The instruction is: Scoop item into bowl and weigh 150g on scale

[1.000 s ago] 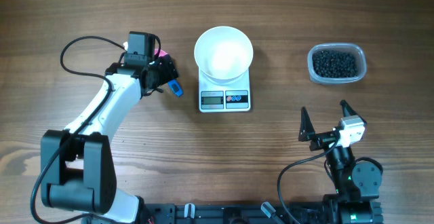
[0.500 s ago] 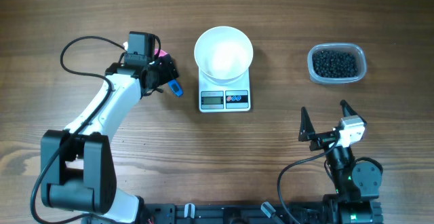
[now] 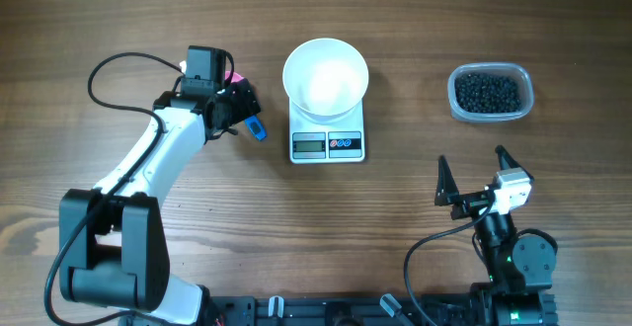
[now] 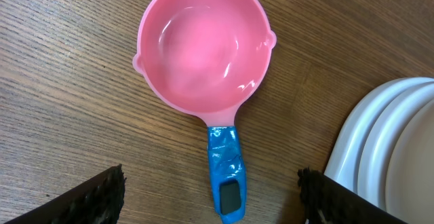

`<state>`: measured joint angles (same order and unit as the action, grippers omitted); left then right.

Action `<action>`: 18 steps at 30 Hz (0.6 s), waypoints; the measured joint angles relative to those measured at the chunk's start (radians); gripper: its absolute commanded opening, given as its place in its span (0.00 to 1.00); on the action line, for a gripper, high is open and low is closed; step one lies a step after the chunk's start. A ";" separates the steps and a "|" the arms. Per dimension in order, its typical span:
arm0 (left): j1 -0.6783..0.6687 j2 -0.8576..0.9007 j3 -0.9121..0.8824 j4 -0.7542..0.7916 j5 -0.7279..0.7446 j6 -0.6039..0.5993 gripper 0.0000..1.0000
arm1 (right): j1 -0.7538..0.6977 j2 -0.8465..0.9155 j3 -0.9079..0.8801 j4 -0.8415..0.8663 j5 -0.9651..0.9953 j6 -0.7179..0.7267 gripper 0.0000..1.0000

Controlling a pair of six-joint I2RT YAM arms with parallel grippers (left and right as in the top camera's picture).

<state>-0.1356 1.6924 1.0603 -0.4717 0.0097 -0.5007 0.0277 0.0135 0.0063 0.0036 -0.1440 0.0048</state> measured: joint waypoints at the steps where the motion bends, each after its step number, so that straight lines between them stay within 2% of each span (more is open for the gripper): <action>1: 0.000 0.000 0.000 0.000 0.000 0.000 0.87 | 0.000 0.000 0.000 0.000 0.000 0.000 1.00; 11: 0.000 0.062 0.000 -0.015 -0.001 0.000 0.87 | 0.000 0.000 0.000 0.000 0.000 0.000 1.00; 18: 0.000 0.116 0.000 0.005 -0.001 -0.003 0.79 | 0.000 0.000 0.000 0.000 0.000 0.000 1.00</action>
<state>-0.1356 1.8088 1.0603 -0.4667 0.0090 -0.5037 0.0277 0.0135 0.0063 0.0036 -0.1440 0.0048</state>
